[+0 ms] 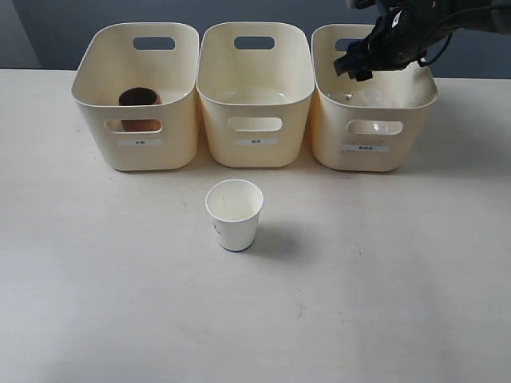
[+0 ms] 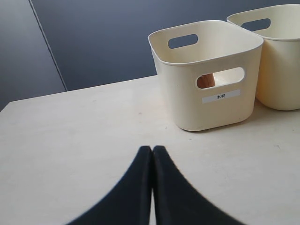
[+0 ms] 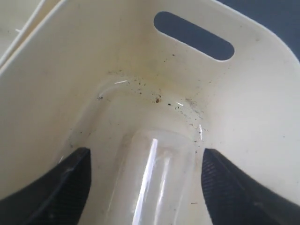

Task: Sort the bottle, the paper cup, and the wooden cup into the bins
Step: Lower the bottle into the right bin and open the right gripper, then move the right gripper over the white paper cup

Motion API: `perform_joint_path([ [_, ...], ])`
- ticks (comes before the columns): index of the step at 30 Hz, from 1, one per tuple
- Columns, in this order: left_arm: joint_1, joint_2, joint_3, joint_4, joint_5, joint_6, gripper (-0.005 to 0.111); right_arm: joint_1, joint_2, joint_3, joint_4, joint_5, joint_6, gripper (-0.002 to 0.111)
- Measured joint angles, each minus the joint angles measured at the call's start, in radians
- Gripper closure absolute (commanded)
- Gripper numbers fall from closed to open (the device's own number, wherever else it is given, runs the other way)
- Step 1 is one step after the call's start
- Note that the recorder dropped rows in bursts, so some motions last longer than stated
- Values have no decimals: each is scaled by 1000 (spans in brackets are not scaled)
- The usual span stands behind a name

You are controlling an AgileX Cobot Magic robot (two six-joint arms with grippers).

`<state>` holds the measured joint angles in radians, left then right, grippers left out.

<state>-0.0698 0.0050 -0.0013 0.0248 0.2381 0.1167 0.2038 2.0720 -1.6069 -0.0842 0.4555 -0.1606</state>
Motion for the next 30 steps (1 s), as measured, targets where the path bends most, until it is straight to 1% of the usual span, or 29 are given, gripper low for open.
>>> perform_joint_path([
  [9, 0, 0, 0, 0, 0, 0, 107, 0, -4, 0, 0, -7, 0, 44],
  [15, 0, 0, 0, 0, 0, 0, 107, 0, -87, 0, 9, 17, 0, 44],
  [21, 0, 0, 0, 0, 0, 0, 107, 0, -201, 0, 24, 146, -35, 44],
  [23, 0, 0, 0, 0, 0, 0, 107, 0, -240, 0, 57, 203, -72, 44],
  [28, 0, 0, 0, 0, 0, 0, 107, 0, -335, 0, 212, 341, -160, 44],
  [30, 0, 0, 0, 0, 0, 0, 107, 9, -374, 0, 232, 400, -173, 44],
])
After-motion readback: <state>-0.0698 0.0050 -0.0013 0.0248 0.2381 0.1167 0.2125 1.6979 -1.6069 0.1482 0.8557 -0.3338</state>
